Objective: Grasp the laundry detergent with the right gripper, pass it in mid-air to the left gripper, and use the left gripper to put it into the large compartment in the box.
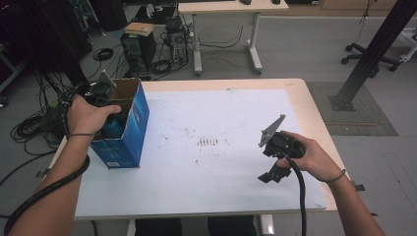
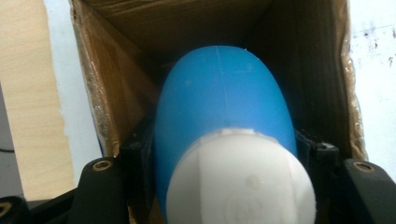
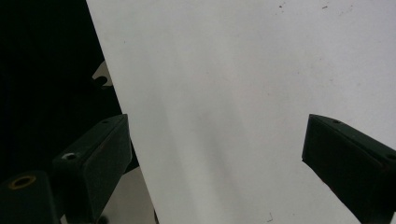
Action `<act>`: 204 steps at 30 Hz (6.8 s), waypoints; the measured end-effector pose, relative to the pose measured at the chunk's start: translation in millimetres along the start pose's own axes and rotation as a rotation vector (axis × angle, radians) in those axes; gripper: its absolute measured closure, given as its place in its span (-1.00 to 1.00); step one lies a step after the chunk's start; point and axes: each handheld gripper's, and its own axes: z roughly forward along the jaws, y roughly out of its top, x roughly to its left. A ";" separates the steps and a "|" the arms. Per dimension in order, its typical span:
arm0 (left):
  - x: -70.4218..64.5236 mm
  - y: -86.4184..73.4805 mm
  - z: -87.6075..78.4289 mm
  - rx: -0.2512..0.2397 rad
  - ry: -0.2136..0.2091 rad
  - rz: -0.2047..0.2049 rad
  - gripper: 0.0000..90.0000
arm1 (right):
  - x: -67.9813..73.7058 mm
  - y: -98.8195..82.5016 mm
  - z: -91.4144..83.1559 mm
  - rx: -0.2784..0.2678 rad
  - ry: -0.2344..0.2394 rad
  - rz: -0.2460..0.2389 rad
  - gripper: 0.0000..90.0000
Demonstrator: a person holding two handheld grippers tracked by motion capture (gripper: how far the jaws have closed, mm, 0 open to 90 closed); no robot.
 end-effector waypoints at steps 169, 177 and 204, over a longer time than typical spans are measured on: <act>-111.1 -24.0 -108.3 -0.091 -0.181 0.418 -0.88 | -23.1 18.9 -10.0 -0.002 -0.029 0.075 -0.84; -131.8 -41.3 -79.7 -0.050 -0.203 0.477 -0.88 | -23.8 34.7 -13.7 0.000 -0.034 0.064 -0.84; -168.3 -86.9 11.0 0.024 -0.175 0.650 -0.85 | -13.6 88.7 -58.9 -0.004 -0.066 0.006 -0.84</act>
